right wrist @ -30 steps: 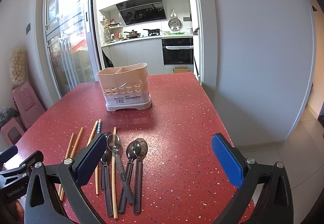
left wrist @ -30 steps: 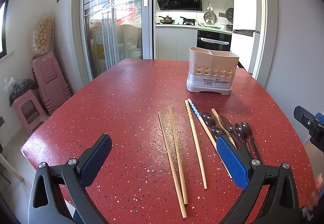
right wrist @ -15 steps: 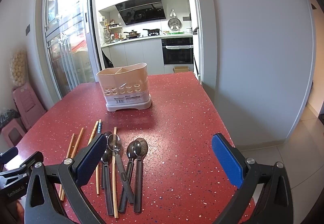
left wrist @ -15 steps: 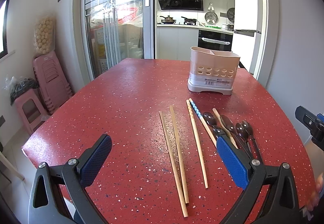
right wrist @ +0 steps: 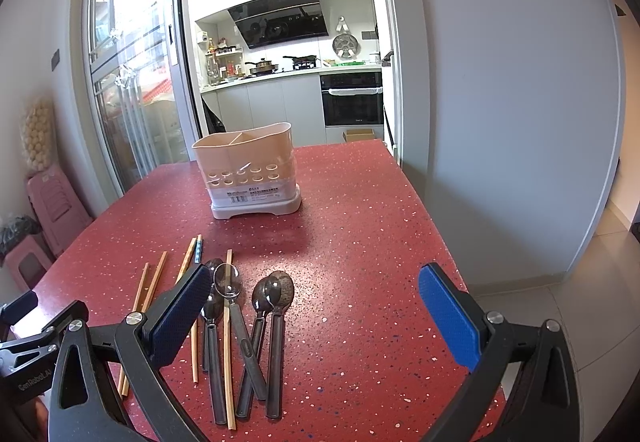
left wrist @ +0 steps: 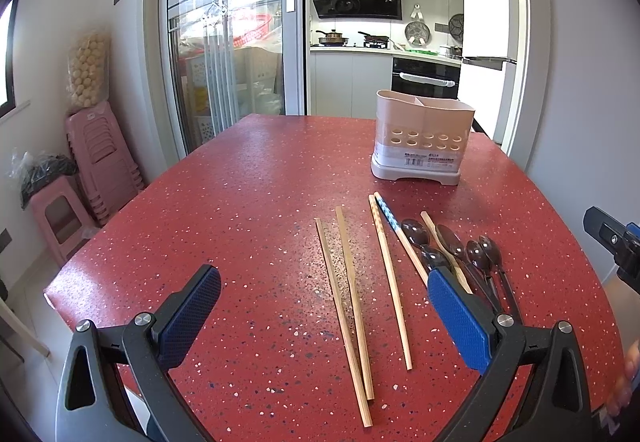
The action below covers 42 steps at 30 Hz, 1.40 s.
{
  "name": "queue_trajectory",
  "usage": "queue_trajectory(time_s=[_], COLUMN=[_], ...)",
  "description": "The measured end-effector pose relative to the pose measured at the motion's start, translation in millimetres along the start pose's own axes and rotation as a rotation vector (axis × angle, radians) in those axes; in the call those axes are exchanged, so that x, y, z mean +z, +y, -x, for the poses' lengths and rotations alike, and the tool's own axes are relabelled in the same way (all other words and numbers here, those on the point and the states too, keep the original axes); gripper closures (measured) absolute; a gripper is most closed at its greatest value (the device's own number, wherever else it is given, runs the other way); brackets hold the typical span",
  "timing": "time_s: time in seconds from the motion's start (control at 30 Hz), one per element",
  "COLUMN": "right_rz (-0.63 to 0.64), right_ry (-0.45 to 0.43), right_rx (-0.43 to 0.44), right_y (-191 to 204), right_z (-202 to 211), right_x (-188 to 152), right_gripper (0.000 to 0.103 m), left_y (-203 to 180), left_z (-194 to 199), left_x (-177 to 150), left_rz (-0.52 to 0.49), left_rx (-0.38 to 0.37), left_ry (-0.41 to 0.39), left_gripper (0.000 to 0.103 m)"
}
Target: Organize utensils
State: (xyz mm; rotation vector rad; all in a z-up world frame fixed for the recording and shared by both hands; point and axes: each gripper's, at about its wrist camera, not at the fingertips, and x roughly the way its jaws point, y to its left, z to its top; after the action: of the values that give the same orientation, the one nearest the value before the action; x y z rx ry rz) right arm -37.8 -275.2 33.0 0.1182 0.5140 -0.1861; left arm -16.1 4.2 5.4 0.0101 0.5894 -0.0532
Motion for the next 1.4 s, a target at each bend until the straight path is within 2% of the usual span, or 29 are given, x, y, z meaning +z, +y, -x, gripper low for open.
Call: queue_trajectory(time_s=[1.4], right_rz=[-0.007], right_ry=[0.008], right_rx=[0.008], right_y=[0.5], right_z=[-0.7], right_x=[-2.6], right_gripper=[0.0], left_y=[-2.9], left_z=[-0.2], left_x=[-2.6], left_rz=[-0.008], left_rx=[-0.002], left_ry=[0.003], left_gripper=[0.0])
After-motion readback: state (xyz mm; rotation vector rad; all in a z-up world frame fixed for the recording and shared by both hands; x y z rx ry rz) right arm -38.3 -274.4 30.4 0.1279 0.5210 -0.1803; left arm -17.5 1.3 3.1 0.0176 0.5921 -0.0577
